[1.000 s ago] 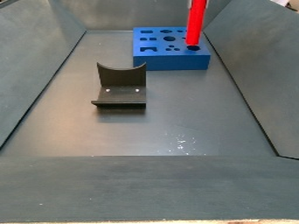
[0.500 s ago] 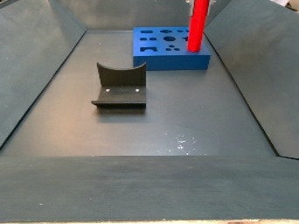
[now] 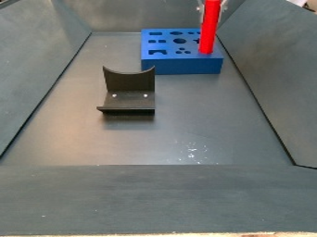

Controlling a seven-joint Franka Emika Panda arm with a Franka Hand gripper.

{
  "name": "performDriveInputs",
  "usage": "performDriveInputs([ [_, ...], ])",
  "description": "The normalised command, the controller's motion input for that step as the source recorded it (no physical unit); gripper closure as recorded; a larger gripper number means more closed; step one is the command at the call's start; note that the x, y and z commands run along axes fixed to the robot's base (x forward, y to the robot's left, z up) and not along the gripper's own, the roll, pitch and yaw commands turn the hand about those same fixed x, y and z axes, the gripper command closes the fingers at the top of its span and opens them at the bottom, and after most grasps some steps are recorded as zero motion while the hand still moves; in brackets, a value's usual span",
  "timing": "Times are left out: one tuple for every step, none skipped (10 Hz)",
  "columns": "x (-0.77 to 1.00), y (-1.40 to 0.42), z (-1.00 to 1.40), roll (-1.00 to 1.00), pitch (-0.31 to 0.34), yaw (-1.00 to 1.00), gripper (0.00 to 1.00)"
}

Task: Pick up the hexagon object. Move up. Move to above the board. Insert the hexagon object.
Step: Insert the hexagon object.

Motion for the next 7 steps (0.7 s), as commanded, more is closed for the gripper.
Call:
performDriveInputs([
  [0.02,0.09,-0.82,0.06,-0.07,-0.07,1.0],
  [0.09,0.02,-1.0,0.04,0.0,-0.19,1.0],
  [0.0,0.0,-0.59,0.0,-0.116,-0.1,1.0],
  [0.0,0.0,0.0,0.0,-0.01,0.0,1.0],
  [0.0,0.0,-0.63,0.1,-0.089,0.0,1.0],
  [0.05,0.0,-1.0,0.12,-0.017,0.0,1.0],
  [0.06,0.0,-1.0,0.09,-0.034,0.0,1.0],
])
